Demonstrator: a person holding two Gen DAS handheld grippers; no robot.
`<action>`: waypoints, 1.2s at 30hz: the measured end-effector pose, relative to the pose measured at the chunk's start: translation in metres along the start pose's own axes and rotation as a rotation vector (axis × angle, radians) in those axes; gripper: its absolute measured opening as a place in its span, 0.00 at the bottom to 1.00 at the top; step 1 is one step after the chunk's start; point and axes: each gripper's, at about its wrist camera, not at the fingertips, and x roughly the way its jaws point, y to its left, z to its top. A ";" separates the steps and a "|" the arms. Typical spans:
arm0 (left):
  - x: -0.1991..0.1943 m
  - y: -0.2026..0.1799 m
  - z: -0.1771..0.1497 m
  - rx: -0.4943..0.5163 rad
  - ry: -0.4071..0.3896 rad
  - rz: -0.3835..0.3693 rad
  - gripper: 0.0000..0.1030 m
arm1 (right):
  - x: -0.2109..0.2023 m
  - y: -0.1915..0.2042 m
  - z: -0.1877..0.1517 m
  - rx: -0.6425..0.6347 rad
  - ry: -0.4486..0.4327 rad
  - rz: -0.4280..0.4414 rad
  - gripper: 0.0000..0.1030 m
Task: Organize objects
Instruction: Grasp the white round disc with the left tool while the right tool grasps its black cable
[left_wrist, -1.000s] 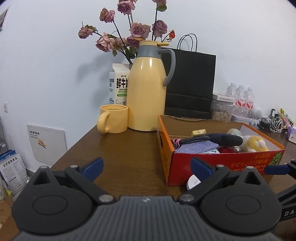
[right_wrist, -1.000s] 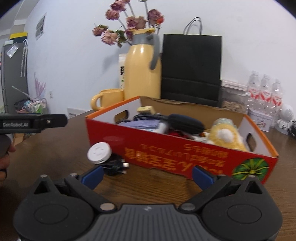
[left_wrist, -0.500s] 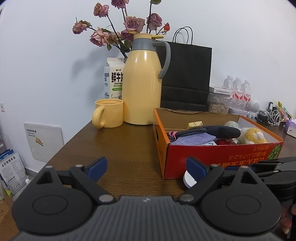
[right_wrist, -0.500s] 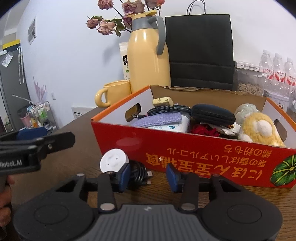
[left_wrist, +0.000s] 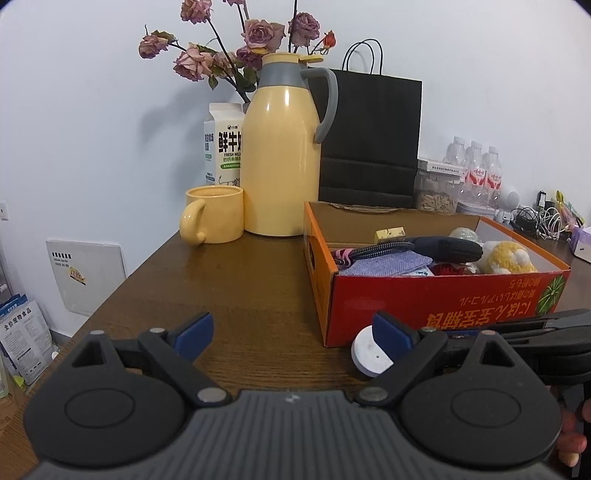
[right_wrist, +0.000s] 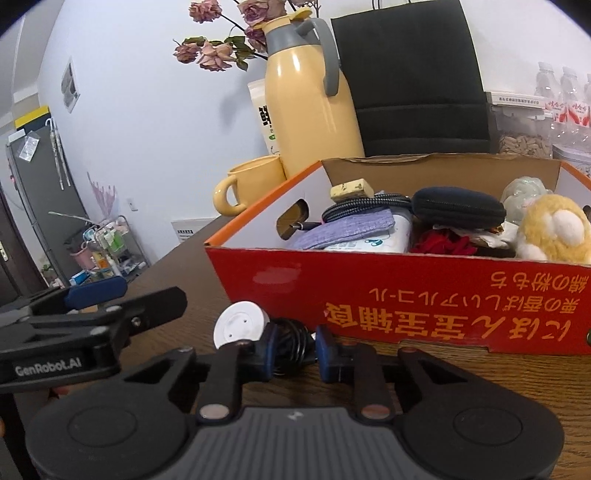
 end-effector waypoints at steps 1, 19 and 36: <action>0.001 0.000 0.000 0.001 0.004 -0.002 0.92 | 0.000 0.000 0.000 0.000 0.000 0.000 0.20; -0.003 -0.044 -0.015 0.163 0.020 -0.234 0.78 | -0.036 -0.018 -0.015 -0.019 0.010 0.008 0.19; 0.003 -0.107 -0.029 0.392 0.081 -0.275 0.46 | -0.057 -0.048 -0.023 0.011 0.021 0.045 0.19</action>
